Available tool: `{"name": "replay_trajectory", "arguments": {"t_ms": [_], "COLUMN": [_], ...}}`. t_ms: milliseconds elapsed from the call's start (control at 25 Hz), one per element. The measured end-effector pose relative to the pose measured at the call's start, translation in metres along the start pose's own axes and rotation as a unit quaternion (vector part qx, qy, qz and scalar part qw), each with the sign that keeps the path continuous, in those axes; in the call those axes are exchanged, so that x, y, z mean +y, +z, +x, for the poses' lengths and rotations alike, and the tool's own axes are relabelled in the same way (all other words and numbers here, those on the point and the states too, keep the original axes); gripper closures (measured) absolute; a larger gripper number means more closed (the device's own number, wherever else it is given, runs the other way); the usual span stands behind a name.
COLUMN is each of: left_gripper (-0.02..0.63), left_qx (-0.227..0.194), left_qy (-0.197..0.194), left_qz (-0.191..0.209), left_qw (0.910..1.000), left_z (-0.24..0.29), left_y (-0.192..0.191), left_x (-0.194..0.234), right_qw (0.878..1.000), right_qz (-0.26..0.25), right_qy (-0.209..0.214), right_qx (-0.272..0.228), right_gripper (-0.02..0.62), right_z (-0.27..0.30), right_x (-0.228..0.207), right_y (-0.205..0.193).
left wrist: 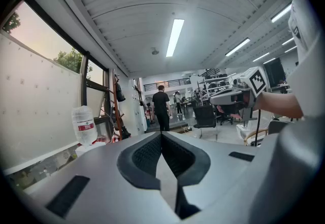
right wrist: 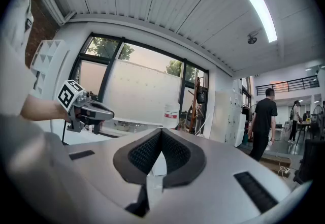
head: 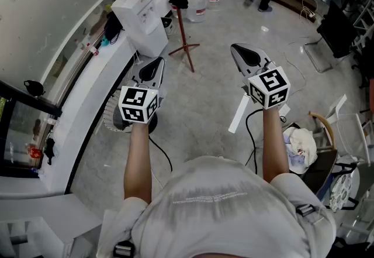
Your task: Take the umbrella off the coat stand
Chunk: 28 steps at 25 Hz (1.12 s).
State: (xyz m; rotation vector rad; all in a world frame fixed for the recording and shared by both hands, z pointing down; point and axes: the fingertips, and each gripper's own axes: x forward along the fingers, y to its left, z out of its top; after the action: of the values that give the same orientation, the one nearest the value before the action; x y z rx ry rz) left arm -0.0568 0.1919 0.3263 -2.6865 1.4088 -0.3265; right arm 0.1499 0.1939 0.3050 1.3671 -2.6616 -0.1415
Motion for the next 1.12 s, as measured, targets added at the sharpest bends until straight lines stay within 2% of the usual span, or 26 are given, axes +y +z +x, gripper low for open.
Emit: {"name": "replay_trajectory", "arguments": {"t_ms": [320,480,640,760,880,920,1040,1120], "left_gripper": [0.591,0.591,0.591,0.591,0.591,0.591,0.591,0.591], "left_qx": [0.011,0.016,0.020,0.030,0.039,0.039,0.037,0.037], "left_qy": [-0.002,0.001,0.011,0.027,0.036,0.036,0.038,0.043], "left_qz": [0.002,-0.006,-0.022,-0.029,-0.037,-0.039,-0.043,-0.042], "left_qw": [0.9999,0.9999,0.9995,0.9988,0.9979,0.9978,0.9977,0.9975], "left_z": [0.021,0.032,0.040,0.043,0.048,0.051,0.057,0.061], "left_y": [-0.001,-0.001,-0.004,-0.011,-0.015,-0.014,-0.014,-0.016], "left_x": [-0.020,-0.034,-0.050,-0.060,-0.065,-0.065,-0.057,-0.048], "right_qw": [1.000,1.000,0.998,0.997,0.998,0.998,0.998,0.998], "right_qz": [0.007,0.006,0.035,0.049,0.036,0.029,0.028,0.029], "right_qy": [-0.008,0.017,0.048,0.056,0.051,0.050,0.058,0.061], "right_qx": [-0.012,0.003,0.003,-0.009,0.002,0.008,0.018,0.016], "right_gripper": [0.574,0.574,0.574,0.574,0.572,0.559,0.445,0.392], "right_z": [-0.009,-0.015,-0.026,-0.036,-0.036,-0.035,-0.025,-0.015], "right_x": [-0.031,-0.040,-0.049,-0.062,-0.075,-0.078,-0.081,-0.082], "right_y": [-0.011,-0.026,-0.038,-0.044,-0.052,-0.055,-0.059,-0.057]}}
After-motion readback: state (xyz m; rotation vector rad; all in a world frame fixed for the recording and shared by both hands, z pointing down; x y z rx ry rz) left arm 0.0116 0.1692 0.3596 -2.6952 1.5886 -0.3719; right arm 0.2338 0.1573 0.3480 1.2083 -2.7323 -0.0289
